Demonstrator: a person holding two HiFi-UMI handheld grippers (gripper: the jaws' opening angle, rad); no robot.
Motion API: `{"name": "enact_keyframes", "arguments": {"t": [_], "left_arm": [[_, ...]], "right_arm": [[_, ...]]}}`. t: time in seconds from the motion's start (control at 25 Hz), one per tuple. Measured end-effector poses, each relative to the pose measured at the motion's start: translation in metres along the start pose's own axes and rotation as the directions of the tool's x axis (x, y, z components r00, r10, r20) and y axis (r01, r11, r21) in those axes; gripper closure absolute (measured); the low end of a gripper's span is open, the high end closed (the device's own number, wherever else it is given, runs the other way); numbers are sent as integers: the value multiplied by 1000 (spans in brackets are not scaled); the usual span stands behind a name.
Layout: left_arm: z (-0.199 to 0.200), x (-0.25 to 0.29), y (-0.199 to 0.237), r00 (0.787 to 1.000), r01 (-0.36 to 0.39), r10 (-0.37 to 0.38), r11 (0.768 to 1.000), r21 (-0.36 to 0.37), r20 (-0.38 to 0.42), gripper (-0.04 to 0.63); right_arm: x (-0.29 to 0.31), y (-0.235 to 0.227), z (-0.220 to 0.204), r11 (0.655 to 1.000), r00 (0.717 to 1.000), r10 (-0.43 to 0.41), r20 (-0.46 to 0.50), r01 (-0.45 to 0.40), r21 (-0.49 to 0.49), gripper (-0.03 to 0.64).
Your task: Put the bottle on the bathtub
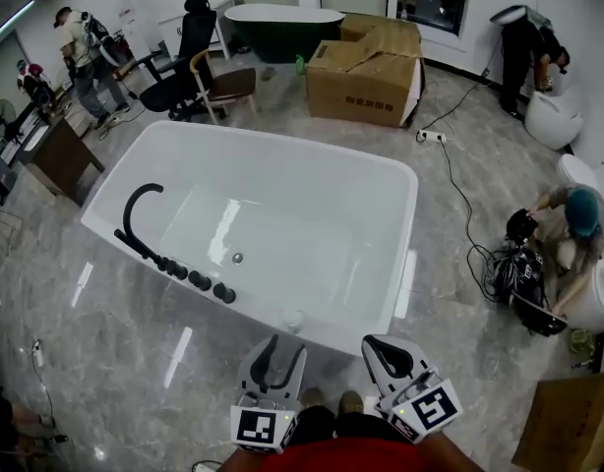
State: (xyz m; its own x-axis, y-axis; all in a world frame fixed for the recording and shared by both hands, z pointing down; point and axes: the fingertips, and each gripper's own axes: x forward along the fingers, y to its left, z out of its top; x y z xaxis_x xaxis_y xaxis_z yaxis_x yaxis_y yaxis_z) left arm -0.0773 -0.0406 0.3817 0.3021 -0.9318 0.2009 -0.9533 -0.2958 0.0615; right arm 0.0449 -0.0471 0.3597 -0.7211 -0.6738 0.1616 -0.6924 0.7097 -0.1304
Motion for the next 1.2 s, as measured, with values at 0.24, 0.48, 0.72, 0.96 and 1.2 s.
{"name": "enact_keyframes", "arguments": {"t": [0.24,0.48,0.72,0.96,1.2], "left_arm": [[48,-16,4,996,-34,31,999,32,79,488],[69,-19,-6,994,-18,13,999,50,111,581],[84,-7,-20,988,36,-47,997,74,149,586],[87,-6,-27,986,52,-62,996,65,155,586],[84,-6,-32,988,53,-61,997,56,145,586]], "right_arm": [[-3,4,27,999,997,34,65,-34,8,612],[-4,10,50,998,990,67,126,-67,-9,612],[0,15,59,995,984,98,152,-93,-36,612],[-5,15,62,995,983,93,157,-88,-42,612],[-9,12,60,995,986,91,138,-87,-38,612]]}}
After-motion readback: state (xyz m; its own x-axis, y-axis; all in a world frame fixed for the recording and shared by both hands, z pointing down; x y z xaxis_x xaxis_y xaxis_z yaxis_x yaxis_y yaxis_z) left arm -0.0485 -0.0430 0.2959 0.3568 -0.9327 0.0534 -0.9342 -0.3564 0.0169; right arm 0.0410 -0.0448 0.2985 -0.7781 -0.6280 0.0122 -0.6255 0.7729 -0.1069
